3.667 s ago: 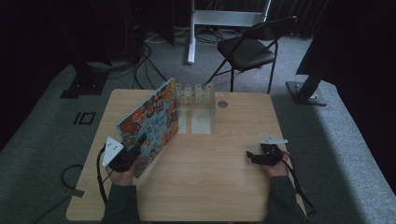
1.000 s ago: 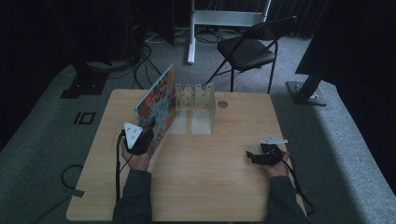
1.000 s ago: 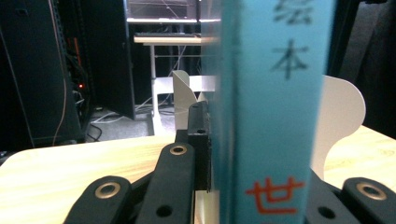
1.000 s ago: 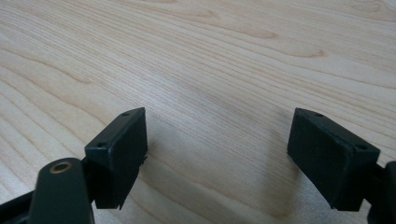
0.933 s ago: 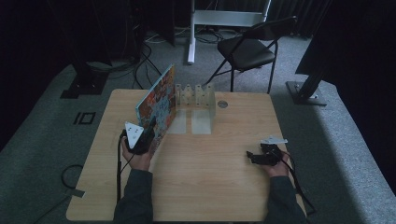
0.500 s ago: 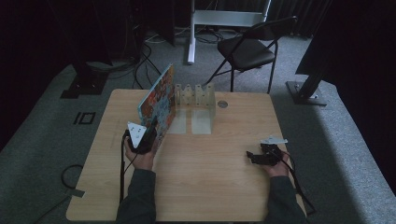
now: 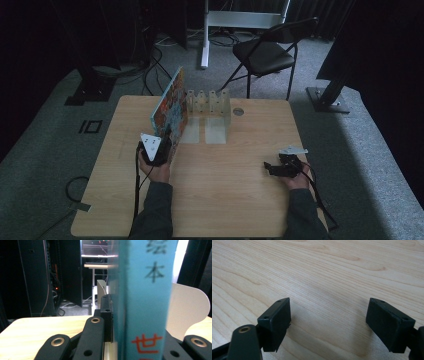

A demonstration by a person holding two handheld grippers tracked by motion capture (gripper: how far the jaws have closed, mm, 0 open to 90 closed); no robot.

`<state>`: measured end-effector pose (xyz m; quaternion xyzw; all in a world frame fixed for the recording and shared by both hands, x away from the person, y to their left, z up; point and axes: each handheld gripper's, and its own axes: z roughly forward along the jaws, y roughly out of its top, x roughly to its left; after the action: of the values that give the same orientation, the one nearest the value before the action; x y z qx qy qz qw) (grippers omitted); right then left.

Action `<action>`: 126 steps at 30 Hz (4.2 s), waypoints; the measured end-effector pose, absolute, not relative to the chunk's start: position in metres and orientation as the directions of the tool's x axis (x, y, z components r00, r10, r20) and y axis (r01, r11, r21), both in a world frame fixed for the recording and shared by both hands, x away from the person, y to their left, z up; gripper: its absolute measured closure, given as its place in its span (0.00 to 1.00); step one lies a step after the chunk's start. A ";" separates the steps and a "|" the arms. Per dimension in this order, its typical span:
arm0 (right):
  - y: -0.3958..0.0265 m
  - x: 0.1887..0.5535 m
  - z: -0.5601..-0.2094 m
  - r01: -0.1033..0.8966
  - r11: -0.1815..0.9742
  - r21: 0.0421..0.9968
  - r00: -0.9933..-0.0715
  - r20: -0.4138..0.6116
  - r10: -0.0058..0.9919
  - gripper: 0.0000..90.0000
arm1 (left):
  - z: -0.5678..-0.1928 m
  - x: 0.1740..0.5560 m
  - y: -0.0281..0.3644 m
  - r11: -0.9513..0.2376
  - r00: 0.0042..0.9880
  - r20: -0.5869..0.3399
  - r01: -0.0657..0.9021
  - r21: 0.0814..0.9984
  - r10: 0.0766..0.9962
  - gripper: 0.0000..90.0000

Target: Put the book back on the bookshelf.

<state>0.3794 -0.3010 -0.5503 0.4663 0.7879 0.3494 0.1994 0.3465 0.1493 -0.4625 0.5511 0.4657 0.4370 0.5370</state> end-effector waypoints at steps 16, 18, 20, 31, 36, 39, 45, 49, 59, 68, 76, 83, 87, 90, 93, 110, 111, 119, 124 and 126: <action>-0.301 0.379 -0.550 0.595 0.321 0.736 -0.486 0.012 0.874 0.22 | -0.470 0.353 0.137 -0.019 0.163 0.012 0.043 0.999 0.987 0.90; -0.301 0.379 -0.550 0.595 0.321 0.737 -0.486 0.012 0.874 0.22 | -0.470 0.353 0.136 -0.021 0.161 0.014 0.040 0.999 0.987 0.90; -0.301 0.379 -0.550 0.595 0.320 0.737 -0.486 0.013 0.874 0.22 | -0.470 0.353 0.135 -0.020 0.160 0.015 0.035 0.999 0.987 0.90; -0.301 0.379 -0.550 0.596 0.319 0.737 -0.485 0.014 0.874 0.22 | -0.472 0.355 0.135 -0.031 0.154 0.026 0.032 0.999 0.988 0.90; -0.301 0.379 -0.550 0.596 0.319 0.737 -0.486 0.014 0.874 0.22 | -0.474 0.354 0.138 -0.022 0.153 0.017 0.031 0.999 0.988 0.90; -0.301 0.379 -0.550 0.595 0.321 0.737 -0.487 0.013 0.874 0.22 | -0.475 0.353 0.138 -0.026 0.156 0.021 0.032 0.999 0.988 0.90; -0.301 0.379 -0.550 0.596 0.320 0.737 -0.486 0.014 0.874 0.22 | -0.477 0.351 0.139 -0.026 0.166 0.020 0.037 0.999 0.986 0.90; -0.301 0.379 -0.550 0.594 0.321 0.737 -0.486 0.012 0.874 0.22 | -0.479 0.349 0.143 -0.024 0.172 0.017 0.041 0.999 0.985 0.90; -0.301 0.379 -0.550 0.596 0.320 0.737 -0.486 0.013 0.874 0.22 | -0.482 0.347 0.148 -0.004 0.172 -0.006 0.053 0.999 0.985 0.89; -0.301 0.379 -0.550 0.595 0.321 0.737 -0.486 0.012 0.874 0.22 | -0.485 0.344 0.151 -0.001 0.174 -0.009 0.054 0.999 0.985 0.89; -0.301 0.379 -0.550 0.595 0.323 0.736 -0.487 0.010 0.873 0.22 | -0.488 0.343 0.155 0.001 0.182 -0.013 0.066 0.998 0.983 0.89; -0.301 0.379 -0.550 0.594 0.323 0.736 -0.487 0.010 0.873 0.22 | -0.489 0.343 0.160 0.019 0.193 -0.032 0.070 0.997 0.981 0.89; -0.301 0.379 -0.550 0.594 0.323 0.736 -0.487 0.010 0.873 0.22 | -0.489 0.343 0.162 0.021 0.198 -0.035 0.073 0.997 0.980 0.89; -0.301 0.379 -0.550 0.594 0.323 0.736 -0.487 0.010 0.873 0.22 | -0.489 0.343 0.163 0.021 0.199 -0.035 0.072 0.997 0.979 0.89; -0.301 0.379 -0.550 0.594 0.323 0.736 -0.487 0.010 0.873 0.22 | -0.490 0.344 0.163 0.018 0.201 -0.032 0.071 0.997 0.979 0.88; -0.301 0.379 -0.550 0.594 0.324 0.736 -0.488 0.010 0.873 0.22 | -0.490 0.343 0.169 0.022 0.203 -0.036 0.068 0.997 0.979 0.73; -0.301 0.379 -0.550 0.594 0.323 0.736 -0.488 0.010 0.873 0.22 | -0.490 0.342 0.170 0.027 0.204 -0.040 0.068 0.997 0.978 0.71; -0.301 0.379 -0.550 0.594 0.324 0.736 -0.488 0.010 0.873 0.22 | -0.490 0.338 0.175 0.035 0.213 -0.048 0.062 0.997 0.976 0.64; -0.301 0.379 -0.550 0.594 0.324 0.736 -0.488 0.010 0.873 0.22 | -0.487 0.334 0.179 0.049 0.232 -0.059 0.050 0.998 0.971 0.59; -0.301 0.379 -0.550 0.594 0.324 0.736 -0.488 0.009 0.873 0.22 | -0.486 0.332 0.180 0.050 0.245 -0.060 0.048 0.998 0.968 0.57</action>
<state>0.3794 -0.3008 -0.5504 0.4649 0.7888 0.3490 0.1997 0.3321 0.1798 -0.4861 0.5543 0.4580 0.4098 0.5613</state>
